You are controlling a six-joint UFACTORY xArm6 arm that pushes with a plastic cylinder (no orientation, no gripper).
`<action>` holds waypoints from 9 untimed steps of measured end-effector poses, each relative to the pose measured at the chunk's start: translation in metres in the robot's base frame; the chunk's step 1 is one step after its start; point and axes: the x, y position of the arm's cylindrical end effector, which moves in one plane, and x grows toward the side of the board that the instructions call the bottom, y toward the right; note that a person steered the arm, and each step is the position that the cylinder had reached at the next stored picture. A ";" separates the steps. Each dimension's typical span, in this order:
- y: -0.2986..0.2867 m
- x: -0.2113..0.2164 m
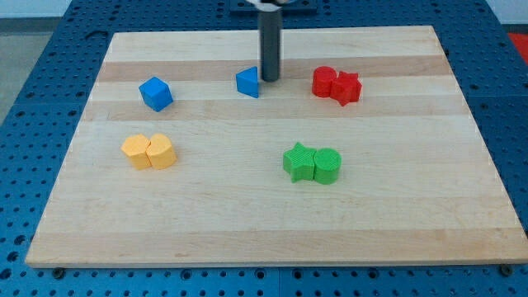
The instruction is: Slide the blue triangle and blue cube left a bit
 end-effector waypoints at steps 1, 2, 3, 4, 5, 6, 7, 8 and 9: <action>-0.037 0.006; -0.014 -0.004; 0.025 -0.007; 0.030 -0.001; 0.009 0.000; -0.020 0.001; -0.024 0.001; 0.012 -0.003; 0.042 -0.001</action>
